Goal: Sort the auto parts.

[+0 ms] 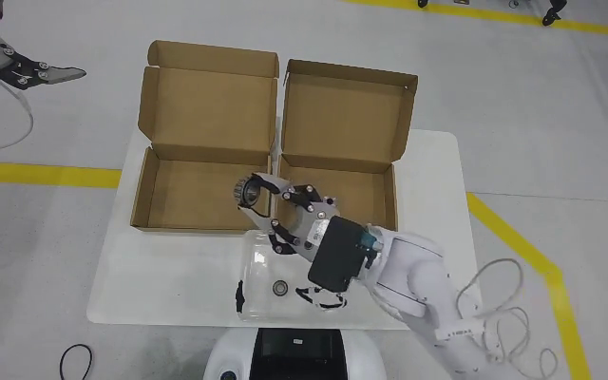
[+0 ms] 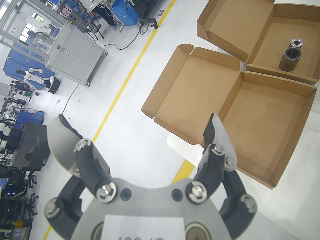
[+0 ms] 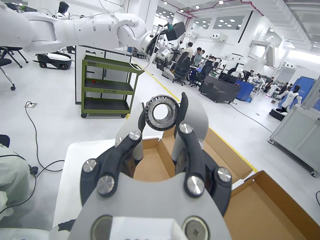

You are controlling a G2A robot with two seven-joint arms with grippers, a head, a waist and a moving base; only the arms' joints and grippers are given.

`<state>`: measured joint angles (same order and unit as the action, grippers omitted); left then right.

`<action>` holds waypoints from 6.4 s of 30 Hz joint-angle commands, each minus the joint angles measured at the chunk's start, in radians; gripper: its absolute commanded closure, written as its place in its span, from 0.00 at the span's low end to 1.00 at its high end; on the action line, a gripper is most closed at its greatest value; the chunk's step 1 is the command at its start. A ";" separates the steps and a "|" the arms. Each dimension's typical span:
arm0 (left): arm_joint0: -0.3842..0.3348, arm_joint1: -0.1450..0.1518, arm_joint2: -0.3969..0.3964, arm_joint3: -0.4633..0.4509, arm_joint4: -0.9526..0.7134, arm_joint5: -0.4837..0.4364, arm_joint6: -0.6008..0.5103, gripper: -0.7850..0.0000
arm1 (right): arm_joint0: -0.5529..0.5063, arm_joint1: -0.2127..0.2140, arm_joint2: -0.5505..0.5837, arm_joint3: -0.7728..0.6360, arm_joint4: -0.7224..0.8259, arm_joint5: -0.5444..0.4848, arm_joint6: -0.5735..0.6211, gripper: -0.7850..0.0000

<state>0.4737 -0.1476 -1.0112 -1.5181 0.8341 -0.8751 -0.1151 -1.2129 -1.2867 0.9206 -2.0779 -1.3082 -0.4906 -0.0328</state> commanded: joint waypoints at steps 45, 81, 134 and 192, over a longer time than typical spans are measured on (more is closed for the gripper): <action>0.000 0.000 0.000 0.000 0.000 0.000 0.000 0.00 | 0.412 -0.230 -0.410 0.831 0.167 0.159 0.347 1.00; 0.000 0.000 0.000 0.000 0.000 0.000 0.000 0.00 | 0.483 -0.353 -0.432 0.947 0.072 0.178 0.393 0.62; 0.000 0.000 0.000 0.000 0.000 0.000 0.000 0.00 | -0.124 -0.056 -0.119 0.331 -0.280 -0.327 0.699 0.58; 0.000 0.000 0.000 0.000 0.000 0.000 0.000 0.00 | -0.142 -0.008 -0.045 0.282 -0.216 -0.220 0.260 1.00</action>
<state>0.4737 -0.1476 -1.0112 -1.5181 0.8341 -0.8751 -0.1151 -1.3532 -1.2959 0.8678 -1.7913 -1.5343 -0.7092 0.2496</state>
